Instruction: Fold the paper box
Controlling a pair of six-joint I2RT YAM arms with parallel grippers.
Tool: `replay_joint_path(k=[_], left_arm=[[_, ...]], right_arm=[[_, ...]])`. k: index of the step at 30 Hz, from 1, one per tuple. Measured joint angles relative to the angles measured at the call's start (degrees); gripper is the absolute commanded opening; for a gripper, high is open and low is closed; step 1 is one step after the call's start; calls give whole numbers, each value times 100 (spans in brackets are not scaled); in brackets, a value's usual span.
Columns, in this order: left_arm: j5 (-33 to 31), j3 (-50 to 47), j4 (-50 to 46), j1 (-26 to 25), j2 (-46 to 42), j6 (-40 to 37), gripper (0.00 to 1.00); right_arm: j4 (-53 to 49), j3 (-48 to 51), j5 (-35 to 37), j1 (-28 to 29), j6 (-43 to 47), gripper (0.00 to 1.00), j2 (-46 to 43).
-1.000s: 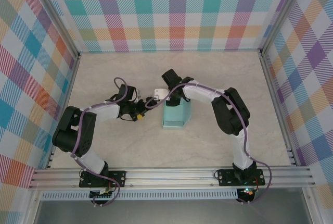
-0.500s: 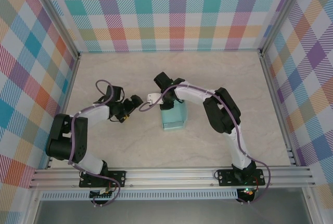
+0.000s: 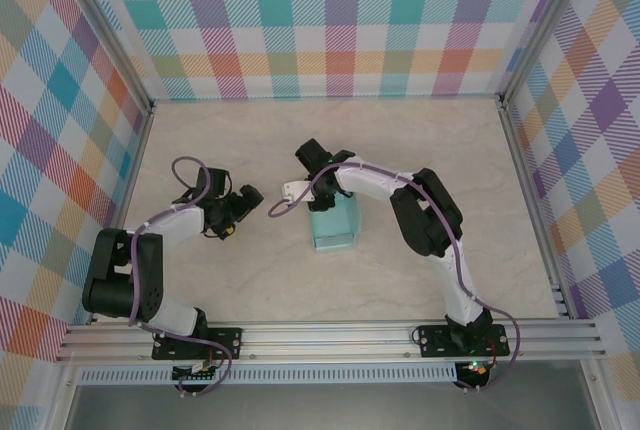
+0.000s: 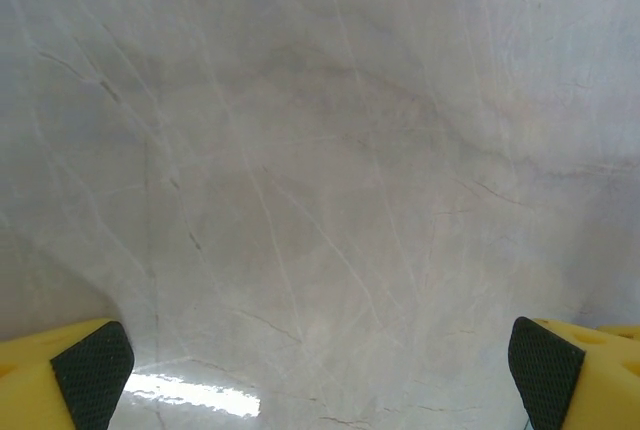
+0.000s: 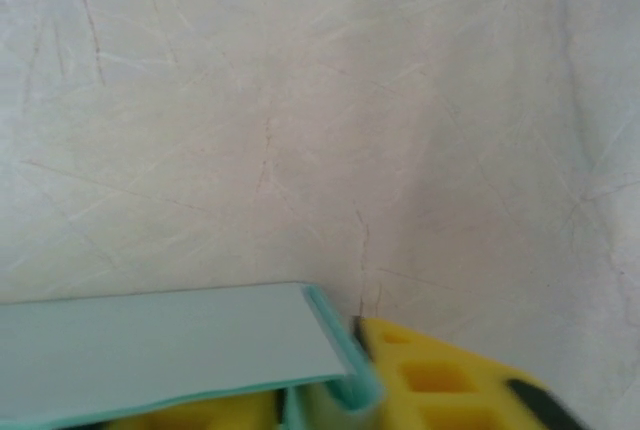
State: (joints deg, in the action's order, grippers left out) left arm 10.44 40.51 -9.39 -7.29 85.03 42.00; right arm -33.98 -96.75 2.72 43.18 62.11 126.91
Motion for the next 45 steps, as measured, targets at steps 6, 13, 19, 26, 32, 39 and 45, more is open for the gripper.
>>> replay_joint_path(k=[6,13,19,26,32,39,45], left_arm=[[-197,-31,-203,11,-107,22,100],[-433,-107,-555,48,-304,20,100],[-496,-179,-562,48,-378,22,100],[-503,-260,-546,48,-457,22,100],[-503,-267,-535,48,-466,22,100],[-505,-278,-527,48,-466,22,100],[-509,-278,-529,48,-466,22,100]], right_arm=[[455,448,35,15,142,22,-227],[616,643,133,72,350,34,-339],[-278,284,133,74,402,41,-354],[-1161,-177,295,74,507,43,-354],[-1449,-184,702,70,680,41,-352],[-1427,-216,1095,70,787,37,-168],[-1113,-105,1394,70,901,30,-96]])
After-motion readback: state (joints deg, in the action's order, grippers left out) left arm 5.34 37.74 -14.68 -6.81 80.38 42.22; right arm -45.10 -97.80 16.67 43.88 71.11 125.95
